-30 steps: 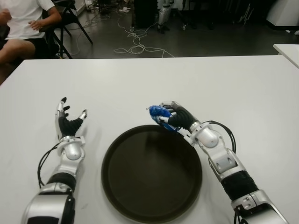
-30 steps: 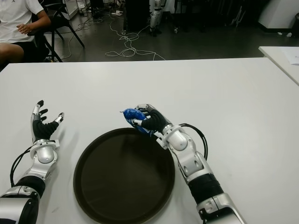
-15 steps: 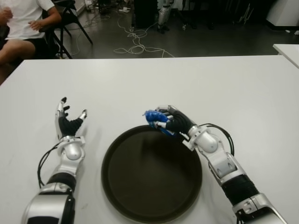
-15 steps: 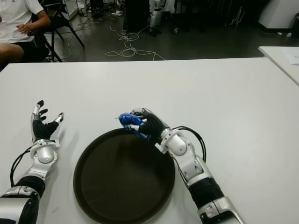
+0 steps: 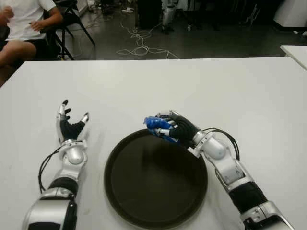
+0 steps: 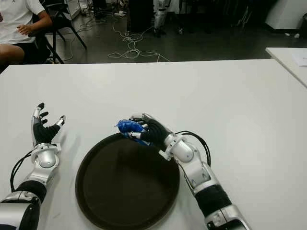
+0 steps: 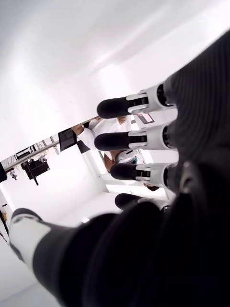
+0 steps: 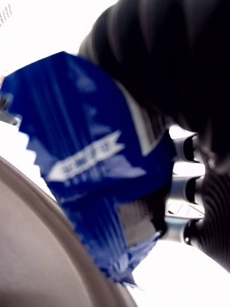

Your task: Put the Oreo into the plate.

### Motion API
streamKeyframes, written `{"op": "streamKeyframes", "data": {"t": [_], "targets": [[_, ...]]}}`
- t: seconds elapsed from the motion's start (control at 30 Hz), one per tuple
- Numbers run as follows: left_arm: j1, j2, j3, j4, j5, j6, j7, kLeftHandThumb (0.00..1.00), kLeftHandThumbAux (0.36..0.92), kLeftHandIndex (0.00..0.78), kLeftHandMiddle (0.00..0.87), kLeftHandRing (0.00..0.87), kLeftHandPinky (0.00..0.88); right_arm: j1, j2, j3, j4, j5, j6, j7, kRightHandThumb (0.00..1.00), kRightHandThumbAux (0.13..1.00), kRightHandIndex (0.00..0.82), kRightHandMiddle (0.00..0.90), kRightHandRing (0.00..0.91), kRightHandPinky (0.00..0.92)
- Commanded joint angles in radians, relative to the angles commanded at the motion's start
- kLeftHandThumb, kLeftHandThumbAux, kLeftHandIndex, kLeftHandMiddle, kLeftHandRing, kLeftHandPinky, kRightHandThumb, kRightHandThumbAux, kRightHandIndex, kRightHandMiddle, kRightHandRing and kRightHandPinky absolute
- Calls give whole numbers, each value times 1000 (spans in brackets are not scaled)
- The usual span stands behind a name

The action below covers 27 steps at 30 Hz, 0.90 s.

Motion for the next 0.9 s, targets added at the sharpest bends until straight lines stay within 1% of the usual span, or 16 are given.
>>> {"op": "streamKeyframes", "data": {"t": [0.27, 0.53, 0.77, 0.9], "targets": [[0, -1, 3, 1, -6, -9, -7, 272, 776, 110, 110, 134, 196, 8, -9, 0, -23, 47, -11, 70, 682, 731, 438, 829, 850, 853], [1, -1, 3, -1, -7, -12, -13, 249, 781, 104, 122, 145, 188, 2, -25, 1, -19, 100, -24, 163, 681, 730, 438, 820, 841, 843], [1, -1, 1, -3, -5, -8, -12, 251, 789, 108, 133, 154, 203, 4, -29, -3, -24, 116, -29, 198, 681, 730, 438, 814, 835, 836], [0, -3, 4, -6, -12, 2, -21, 240, 778, 102, 120, 139, 176, 4, -32, -2, -28, 129, -28, 220, 681, 731, 437, 813, 835, 836]]}}
